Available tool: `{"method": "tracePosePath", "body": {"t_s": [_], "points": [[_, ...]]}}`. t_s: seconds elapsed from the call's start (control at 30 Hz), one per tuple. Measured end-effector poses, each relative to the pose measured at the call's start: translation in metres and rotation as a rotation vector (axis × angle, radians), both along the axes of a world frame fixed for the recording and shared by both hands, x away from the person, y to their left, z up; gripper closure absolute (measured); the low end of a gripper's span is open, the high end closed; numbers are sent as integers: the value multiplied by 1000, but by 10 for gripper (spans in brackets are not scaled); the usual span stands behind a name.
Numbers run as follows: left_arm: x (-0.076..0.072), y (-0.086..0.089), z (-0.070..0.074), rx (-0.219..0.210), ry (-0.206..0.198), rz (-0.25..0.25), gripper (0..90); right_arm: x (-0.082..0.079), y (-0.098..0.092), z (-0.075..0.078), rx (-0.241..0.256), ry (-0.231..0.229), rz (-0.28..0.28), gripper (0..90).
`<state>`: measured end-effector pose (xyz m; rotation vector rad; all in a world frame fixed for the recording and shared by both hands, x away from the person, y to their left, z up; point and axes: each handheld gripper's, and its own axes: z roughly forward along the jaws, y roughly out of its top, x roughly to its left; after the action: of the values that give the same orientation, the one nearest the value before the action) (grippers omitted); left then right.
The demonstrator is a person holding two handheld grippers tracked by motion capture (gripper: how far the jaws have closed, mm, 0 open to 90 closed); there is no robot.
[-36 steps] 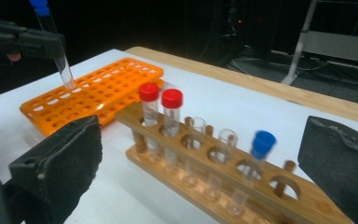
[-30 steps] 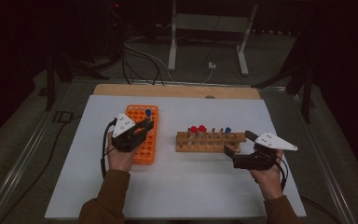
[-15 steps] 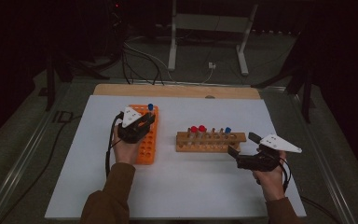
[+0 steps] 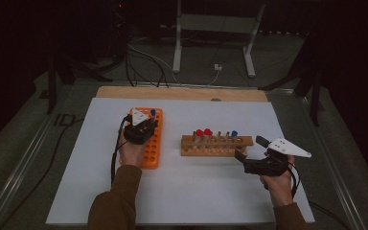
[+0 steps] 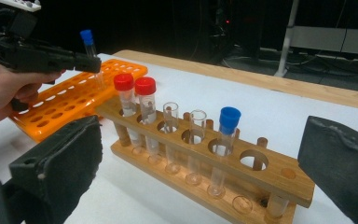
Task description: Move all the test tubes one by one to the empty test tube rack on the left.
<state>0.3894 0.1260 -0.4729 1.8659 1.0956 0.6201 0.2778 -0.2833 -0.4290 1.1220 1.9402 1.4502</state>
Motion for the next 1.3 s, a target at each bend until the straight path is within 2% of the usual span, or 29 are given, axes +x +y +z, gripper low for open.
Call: {"method": "tracePosePath", "body": {"t_s": [0.1,0.23,0.3,0.4,0.57,0.67,0.77,0.87,0.93,1.03,1.1,1.2,1.23,1.3], "points": [[-1,-4,-1,50,28,-8,780,0,1,0,-1,2,2,1],[0,-6,-4,91,65,-13,783,0,4,-1,-9,3,10,1],[0,-6,-4,88,72,-9,784,0,5,-1,-11,3,14,1],[1,-8,-4,107,83,-9,785,1,6,-2,-12,8,17,1],[3,-8,-5,102,114,-2,785,2,7,-4,-19,14,21,1],[5,-11,-6,135,133,-7,786,3,9,-4,-21,15,25,1],[6,-12,-6,146,155,-8,785,4,11,-5,-26,17,28,1],[7,-10,-7,123,166,-3,784,5,12,-5,-27,19,31,1],[7,-9,-6,126,160,-10,780,6,12,-5,-29,18,31,1],[6,-7,-6,107,149,-9,764,8,11,-4,-27,17,26,2],[4,-5,-5,74,137,-7,718,9,10,-2,-27,14,19,1],[1,-2,-4,52,122,-6,648,12,9,0,-27,12,13,1],[0,-1,-4,42,117,-4,587,13,9,2,-30,12,9,1],[-3,1,-2,30,108,-7,563,15,8,2,-33,11,7,2]]}}
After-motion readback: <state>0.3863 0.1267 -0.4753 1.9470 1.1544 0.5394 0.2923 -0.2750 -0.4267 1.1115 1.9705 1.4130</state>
